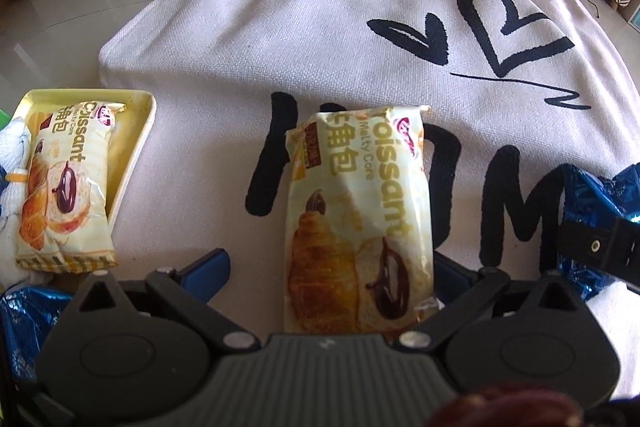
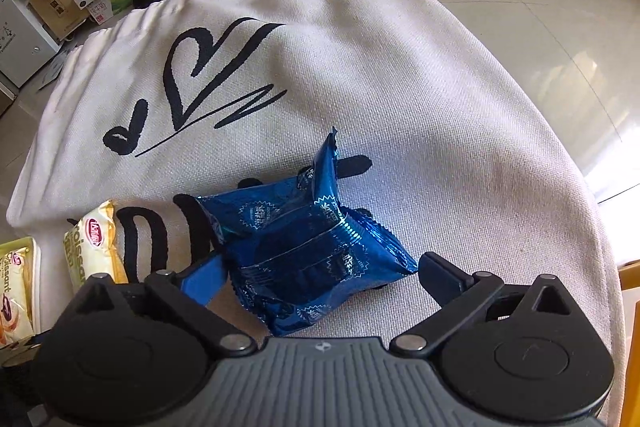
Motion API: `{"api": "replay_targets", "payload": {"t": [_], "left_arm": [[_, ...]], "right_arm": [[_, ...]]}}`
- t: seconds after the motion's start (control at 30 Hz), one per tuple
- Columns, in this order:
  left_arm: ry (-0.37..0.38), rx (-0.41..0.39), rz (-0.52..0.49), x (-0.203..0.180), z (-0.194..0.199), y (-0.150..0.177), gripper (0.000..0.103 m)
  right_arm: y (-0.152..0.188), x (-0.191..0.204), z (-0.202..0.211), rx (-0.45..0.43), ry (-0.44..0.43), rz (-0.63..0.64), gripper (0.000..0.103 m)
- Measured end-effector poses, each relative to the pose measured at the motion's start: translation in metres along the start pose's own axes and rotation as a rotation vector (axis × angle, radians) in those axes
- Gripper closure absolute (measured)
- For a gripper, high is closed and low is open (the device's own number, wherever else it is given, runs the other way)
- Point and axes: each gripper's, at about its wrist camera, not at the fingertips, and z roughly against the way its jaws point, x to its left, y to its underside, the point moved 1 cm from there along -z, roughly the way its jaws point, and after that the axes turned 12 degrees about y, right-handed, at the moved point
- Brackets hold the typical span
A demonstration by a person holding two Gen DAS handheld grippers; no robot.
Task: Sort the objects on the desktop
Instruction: 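Close the left tool on the last croissant pack while the right tool closes on a blue pack, then lift both packs and carry them over the yellow tray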
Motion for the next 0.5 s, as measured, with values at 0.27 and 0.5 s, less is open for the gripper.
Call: {"api": "replay_targets", "payload": {"t": [0.27,0.5], "left_arm": [[-0.002,-0.012,0.001,-0.0002,0.0005,0.0007,0.0],[-0.003,-0.016,-0.004,0.0,0.0013,0.0003,0.0]], "right_arm": [[-0.0005,0.0031,-0.0028,-0.007,0.008,-0.003,0.0],[-0.0013,0.0057,-0.0046,-0.001,0.021,0.009,0.0]]}}
